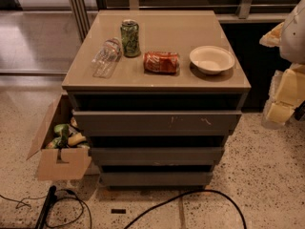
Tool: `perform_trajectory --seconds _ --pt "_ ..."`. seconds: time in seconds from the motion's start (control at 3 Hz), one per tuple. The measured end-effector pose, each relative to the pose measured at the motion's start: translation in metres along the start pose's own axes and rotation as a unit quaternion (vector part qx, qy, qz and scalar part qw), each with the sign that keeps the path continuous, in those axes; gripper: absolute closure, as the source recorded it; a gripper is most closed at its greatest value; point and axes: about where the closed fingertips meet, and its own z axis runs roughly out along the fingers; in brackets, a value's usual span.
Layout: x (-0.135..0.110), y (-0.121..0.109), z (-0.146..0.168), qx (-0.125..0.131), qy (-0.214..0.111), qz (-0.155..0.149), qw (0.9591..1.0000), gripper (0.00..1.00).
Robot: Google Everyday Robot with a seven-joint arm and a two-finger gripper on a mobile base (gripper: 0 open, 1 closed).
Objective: Open top drawer
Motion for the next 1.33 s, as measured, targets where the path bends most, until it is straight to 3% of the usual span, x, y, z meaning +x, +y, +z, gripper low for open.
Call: perform_trajectory --seconds 0.67,1.0,1.33 --pt "-0.002 -0.004 0.001 0.004 -0.014 0.005 0.9999 0.00" --pt "0.001 -0.006 0.009 0.006 -0.062 0.011 0.9980 0.00" --pt "0.001 -0.003 0.031 0.006 -0.169 0.029 0.9851 0.00"
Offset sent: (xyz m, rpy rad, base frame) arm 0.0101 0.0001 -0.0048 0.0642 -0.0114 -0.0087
